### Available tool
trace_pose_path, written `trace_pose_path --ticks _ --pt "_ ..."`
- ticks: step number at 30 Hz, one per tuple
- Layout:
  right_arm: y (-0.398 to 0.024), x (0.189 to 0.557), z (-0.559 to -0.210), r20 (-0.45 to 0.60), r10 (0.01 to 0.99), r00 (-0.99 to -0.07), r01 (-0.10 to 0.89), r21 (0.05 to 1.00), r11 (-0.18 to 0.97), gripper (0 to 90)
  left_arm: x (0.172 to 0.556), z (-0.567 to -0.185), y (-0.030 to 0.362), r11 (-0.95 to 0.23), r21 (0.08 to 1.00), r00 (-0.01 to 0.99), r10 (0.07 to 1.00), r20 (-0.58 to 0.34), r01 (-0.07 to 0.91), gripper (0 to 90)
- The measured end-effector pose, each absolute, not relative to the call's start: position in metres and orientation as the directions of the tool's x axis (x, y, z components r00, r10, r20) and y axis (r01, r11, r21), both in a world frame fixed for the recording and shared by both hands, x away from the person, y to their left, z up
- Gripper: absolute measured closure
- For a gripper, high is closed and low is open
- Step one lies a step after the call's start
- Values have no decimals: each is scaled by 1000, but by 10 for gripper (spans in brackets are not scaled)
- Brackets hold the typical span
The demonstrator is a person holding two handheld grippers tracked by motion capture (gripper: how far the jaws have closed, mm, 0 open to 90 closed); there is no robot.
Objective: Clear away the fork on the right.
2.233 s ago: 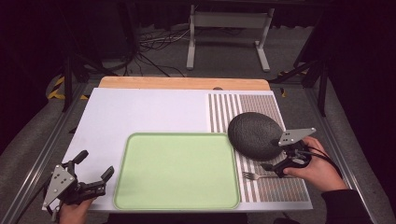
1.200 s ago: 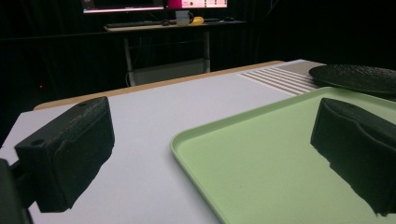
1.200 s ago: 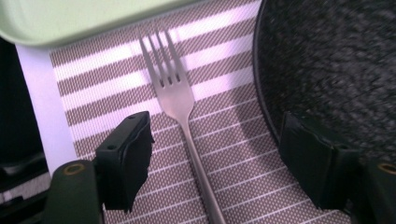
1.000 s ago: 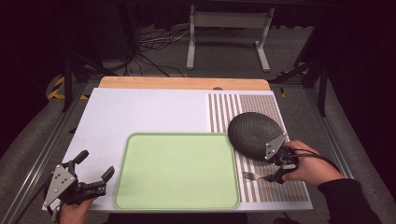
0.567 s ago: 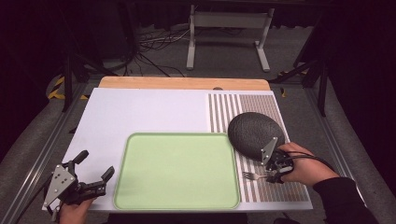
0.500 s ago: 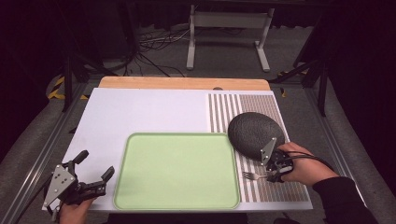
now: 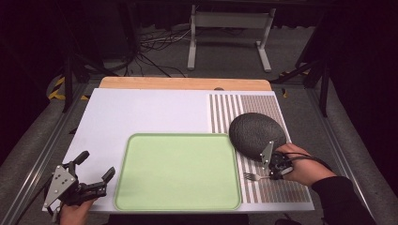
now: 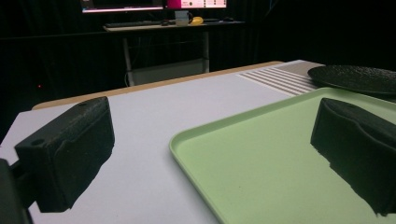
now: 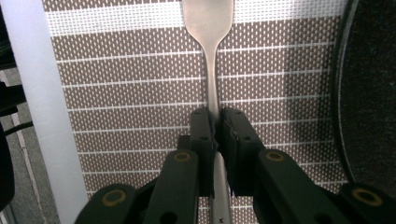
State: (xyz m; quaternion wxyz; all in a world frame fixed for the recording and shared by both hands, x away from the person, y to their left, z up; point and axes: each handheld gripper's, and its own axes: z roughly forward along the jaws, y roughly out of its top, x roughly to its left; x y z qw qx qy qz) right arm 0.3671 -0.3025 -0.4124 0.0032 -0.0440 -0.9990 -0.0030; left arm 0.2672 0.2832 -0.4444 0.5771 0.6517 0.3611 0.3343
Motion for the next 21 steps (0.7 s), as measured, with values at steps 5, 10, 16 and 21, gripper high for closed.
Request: trace_pose_path --ticks 5,10,16,21 --pt "-301 367 -413 7 68 -998 68 1 998 840 267 -444 284 -75 993 516 857 19 87 3" --pt "-301 367 -413 9 62 -998 62 -3 998 843 267 -444 284 -76 993 515 857 21 85 3" --pt "-300 366 -412 13 65 -998 65 -17 998 845 267 -444 284 -72 993 514 858 16 89 3" --pt "-297 363 -407 12 79 -997 79 -13 997 847 267 -445 284 -71 993 514 858 15 89 3"
